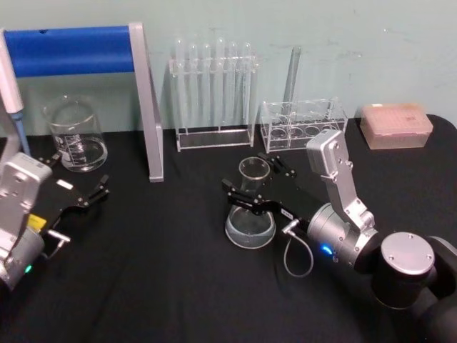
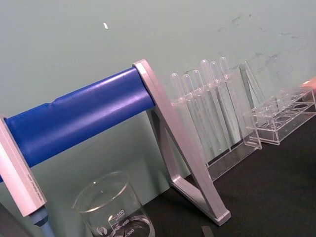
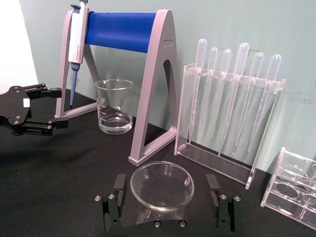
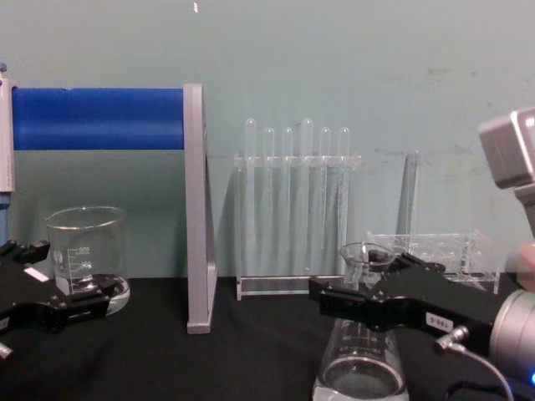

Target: Grasp the erlenmeyer flask with one hand, shake it three times, then place it back.

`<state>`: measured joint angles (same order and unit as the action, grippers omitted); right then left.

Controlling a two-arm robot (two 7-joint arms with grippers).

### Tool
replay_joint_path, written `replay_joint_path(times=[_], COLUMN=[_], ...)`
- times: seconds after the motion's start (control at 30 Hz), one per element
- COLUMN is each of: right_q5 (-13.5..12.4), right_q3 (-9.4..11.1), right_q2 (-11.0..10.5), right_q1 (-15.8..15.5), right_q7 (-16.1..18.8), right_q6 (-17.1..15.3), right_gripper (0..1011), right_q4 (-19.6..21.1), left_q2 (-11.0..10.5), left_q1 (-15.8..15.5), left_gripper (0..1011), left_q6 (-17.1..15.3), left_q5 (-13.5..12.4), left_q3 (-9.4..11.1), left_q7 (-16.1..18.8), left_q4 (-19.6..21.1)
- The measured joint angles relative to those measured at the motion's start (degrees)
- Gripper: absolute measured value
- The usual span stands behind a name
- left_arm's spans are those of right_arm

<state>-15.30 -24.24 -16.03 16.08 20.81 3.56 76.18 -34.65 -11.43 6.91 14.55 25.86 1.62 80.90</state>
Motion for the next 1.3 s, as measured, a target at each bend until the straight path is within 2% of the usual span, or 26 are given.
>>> replay_joint_path(times=[0.4,0.67,0.8,0.83,0.9,0.93,0.97,1.07,1.3], right_q5=[0.02,-0.08,-0.10,-0.11,-0.12,-0.12,-0.12,-0.13,-0.16], right_q3=[-0.02,-0.06,-0.08,-0.08,-0.10,-0.10,-0.10,-0.10,-0.09], right_q2=[-0.01,-0.06,-0.07,-0.08,-0.09,-0.09,-0.09,-0.10,-0.12], right_q1=[0.03,0.03,0.03,0.03,0.03,0.03,0.03,0.03,0.03], right_q7=[0.00,-0.03,-0.05,-0.05,-0.06,-0.06,-0.07,-0.07,-0.07], right_q6=[0.01,0.01,0.00,0.00,-0.01,-0.01,-0.01,-0.01,-0.02], right_gripper=[1003,844,704,704,601,601,537,465,446], right_q4=[-0.03,-0.02,-0.01,0.00,0.01,0.02,0.02,0.04,0.04], left_q2=[0.00,0.00,0.00,0.00,0.00,0.00,0.00,0.00,0.00], left_q1=[0.00,0.00,0.00,0.00,0.00,0.00,0.00,0.00,0.00], left_gripper=[1001,1001,1001,1001,1001,1001,1001,1001,1001], left_q6=[0.00,0.00,0.00,0.00,0.00,0.00,0.00,0.00,0.00], left_q5=[0.00,0.00,0.00,0.00,0.00,0.00,0.00,0.00,0.00], left_q3=[0.00,0.00,0.00,0.00,0.00,0.00,0.01,0.00,0.00], left_q7=[0.00,0.00,0.00,0.00,0.00,0.00,0.00,0.00,0.00], left_q4=[0.00,0.00,0.00,0.00,0.00,0.00,0.00,0.00,0.00])
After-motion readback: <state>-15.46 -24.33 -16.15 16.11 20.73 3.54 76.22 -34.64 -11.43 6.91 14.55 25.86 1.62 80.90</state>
